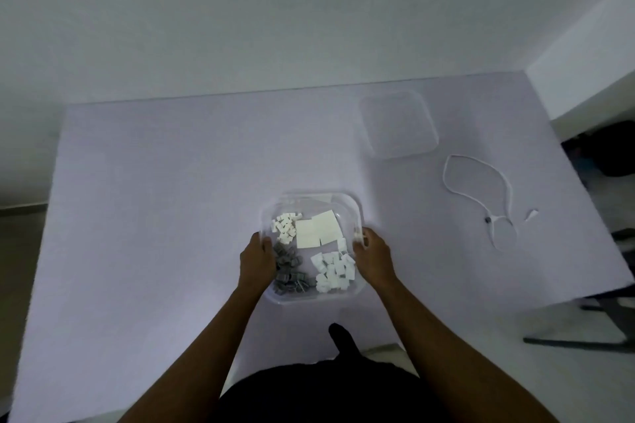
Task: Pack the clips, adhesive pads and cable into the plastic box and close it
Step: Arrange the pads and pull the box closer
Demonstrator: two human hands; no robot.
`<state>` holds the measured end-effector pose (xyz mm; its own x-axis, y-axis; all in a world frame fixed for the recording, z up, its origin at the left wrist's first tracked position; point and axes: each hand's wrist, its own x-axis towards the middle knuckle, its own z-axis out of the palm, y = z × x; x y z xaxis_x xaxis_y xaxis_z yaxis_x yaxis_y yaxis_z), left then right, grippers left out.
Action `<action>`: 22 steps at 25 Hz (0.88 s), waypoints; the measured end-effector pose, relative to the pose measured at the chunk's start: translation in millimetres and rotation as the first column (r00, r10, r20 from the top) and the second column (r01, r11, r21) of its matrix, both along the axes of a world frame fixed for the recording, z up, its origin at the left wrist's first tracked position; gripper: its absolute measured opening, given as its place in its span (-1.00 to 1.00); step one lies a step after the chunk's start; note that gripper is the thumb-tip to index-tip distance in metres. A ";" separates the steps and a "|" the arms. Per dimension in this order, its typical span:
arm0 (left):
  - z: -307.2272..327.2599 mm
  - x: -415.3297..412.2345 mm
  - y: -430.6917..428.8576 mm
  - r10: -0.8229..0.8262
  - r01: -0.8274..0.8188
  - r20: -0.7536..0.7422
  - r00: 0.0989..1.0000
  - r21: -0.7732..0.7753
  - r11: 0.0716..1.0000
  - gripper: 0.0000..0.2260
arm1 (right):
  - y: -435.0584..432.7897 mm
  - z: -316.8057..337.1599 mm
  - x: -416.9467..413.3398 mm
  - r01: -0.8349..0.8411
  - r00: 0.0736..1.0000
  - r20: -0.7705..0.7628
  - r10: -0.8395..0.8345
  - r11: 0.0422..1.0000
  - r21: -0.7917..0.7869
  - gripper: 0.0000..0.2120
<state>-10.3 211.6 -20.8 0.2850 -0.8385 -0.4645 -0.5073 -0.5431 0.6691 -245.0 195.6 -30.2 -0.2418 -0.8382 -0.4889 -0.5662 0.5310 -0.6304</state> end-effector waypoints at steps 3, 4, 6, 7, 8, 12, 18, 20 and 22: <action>-0.9 -66.5 -21.0 -0.038 0.038 -0.008 0.999 0.000 0.999 -0.73 | -11.1 0.1 -66.8 0.045 0.999 -0.001 -0.045 0.999 -0.018 -0.71; -1.4 -85.0 -25.8 -0.044 0.044 -0.007 0.999 0.002 0.999 -0.73 | -15.0 0.2 -85.3 0.047 0.999 -0.003 -0.047 0.999 -0.022 -0.72; -2.6 -122.6 -34.0 -0.045 0.045 -0.003 0.999 0.011 0.999 -0.74 | -23.6 0.0 -124.1 0.041 0.999 -0.006 -0.041 0.999 -0.016 -0.73; -3.0 -136.1 -36.4 -0.048 0.048 0.002 0.999 0.016 0.999 -0.74 | -27.1 -0.7 -138.9 0.033 0.999 0.001 -0.033 0.999 -0.010 -0.73; -4.7 -159.1 -38.8 -0.045 0.045 0.003 0.999 0.019 0.999 -0.74 | -31.2 -1.6 -162.7 0.021 1.000 0.005 -0.021 1.000 -0.004 -0.73; -10.8 -218.1 -43.1 0.001 -0.001 0.022 1.000 0.022 1.000 -0.73 | -46.8 -4.2 -226.4 -0.029 0.999 0.036 0.029 0.999 -0.018 -0.72; -23.5 -244.9 -42.3 0.081 -0.083 0.058 0.995 0.031 0.996 -0.71 | -51.0 -4.0 -303.1 0.145 0.989 -0.002 -0.150 0.964 -0.224 -0.87; -22.8 -246.2 -43.6 0.095 -0.098 0.071 0.993 0.041 0.994 -0.72 | -50.8 -10.0 -326.4 0.063 0.988 -0.127 -0.092 0.976 -0.210 -0.81; -19.5 -249.4 -46.9 0.149 -0.150 0.091 0.985 0.007 0.989 -0.66 | -52.9 -16.5 -345.3 -0.022 0.976 -0.217 -0.026 0.976 -0.218 -0.80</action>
